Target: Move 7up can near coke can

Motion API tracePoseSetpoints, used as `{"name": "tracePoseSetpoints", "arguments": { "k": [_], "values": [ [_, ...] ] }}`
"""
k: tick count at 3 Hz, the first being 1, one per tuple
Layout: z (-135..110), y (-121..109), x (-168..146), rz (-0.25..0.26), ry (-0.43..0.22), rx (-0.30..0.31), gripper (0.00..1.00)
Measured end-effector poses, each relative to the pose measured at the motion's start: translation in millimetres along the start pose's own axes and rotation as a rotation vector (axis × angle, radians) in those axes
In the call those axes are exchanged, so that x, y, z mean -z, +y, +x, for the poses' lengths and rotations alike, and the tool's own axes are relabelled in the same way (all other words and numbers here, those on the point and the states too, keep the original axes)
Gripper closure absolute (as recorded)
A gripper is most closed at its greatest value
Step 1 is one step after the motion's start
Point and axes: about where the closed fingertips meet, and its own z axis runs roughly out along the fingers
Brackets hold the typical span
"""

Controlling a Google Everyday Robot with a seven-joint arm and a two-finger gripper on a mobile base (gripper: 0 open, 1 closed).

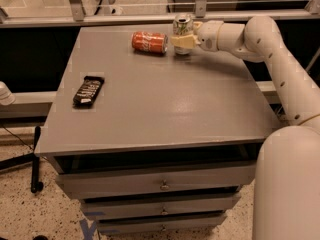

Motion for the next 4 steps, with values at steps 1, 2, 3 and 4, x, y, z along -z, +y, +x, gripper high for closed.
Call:
{"name": "tracePoseSetpoints", "arguments": {
  "k": [1,2,3,4],
  "values": [
    [6,-2,-5,-0.006,0.008,-0.038,0.82],
    [8,-4,-7,-0.011,0.008,-0.064,0.59],
    [9,0,-8,-0.027,0.003,-0.086,0.36],
    [9,11,-14,-0.068,-0.012,-0.116,0.12]
  ]
}}
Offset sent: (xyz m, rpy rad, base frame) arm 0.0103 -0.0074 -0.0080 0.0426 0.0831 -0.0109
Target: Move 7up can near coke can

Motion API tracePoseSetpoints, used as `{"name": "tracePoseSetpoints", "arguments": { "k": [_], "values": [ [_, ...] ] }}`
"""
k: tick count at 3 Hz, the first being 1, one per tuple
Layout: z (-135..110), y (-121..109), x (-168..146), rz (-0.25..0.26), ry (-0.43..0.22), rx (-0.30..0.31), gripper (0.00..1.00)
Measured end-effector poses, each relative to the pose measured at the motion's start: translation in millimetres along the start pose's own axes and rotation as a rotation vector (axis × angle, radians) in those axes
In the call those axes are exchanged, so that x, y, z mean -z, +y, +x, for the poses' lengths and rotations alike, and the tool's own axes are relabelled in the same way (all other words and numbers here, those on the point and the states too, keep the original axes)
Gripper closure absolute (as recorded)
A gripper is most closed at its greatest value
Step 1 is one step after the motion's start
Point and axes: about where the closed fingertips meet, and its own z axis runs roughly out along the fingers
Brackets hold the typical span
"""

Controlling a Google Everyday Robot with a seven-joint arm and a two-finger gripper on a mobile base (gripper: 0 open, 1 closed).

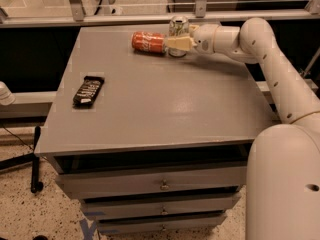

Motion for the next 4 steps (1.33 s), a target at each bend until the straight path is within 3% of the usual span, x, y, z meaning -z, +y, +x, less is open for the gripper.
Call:
{"name": "tracePoseSetpoints", "arguments": {
  "k": [1,2,3,4],
  "values": [
    [2,10,-7,-0.039,-0.007,-0.021,0.00],
    [4,15,-5,-0.056,-0.021,-0.040,0.00],
    [5,8,31,-0.019,-0.002,-0.018,0.00],
    [-10,-2,101,0.069,0.009,0.052,0.00]
  ]
}}
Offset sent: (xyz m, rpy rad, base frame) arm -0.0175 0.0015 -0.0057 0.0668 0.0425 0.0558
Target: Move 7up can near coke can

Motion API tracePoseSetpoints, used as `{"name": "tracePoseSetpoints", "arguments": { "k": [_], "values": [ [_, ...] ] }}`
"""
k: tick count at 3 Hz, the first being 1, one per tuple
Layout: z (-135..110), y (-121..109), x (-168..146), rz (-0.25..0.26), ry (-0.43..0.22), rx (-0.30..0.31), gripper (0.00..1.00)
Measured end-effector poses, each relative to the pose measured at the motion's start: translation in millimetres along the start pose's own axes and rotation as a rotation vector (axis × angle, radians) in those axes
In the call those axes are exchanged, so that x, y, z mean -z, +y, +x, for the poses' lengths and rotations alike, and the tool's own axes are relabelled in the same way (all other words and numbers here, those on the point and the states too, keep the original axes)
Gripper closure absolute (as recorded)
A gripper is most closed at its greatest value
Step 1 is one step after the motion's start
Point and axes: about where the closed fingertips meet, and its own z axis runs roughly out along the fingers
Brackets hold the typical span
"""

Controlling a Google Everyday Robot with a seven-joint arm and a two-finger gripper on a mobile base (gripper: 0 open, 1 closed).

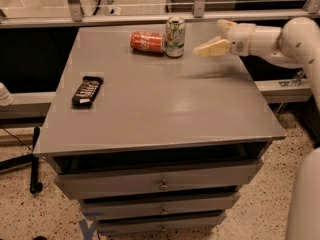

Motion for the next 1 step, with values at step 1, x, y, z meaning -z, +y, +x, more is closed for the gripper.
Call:
{"name": "tracePoseSetpoints", "arguments": {
  "k": [1],
  "values": [
    [-33.9,-12.9,88.6,0.143,-0.034,0.094,0.00]
  ]
}}
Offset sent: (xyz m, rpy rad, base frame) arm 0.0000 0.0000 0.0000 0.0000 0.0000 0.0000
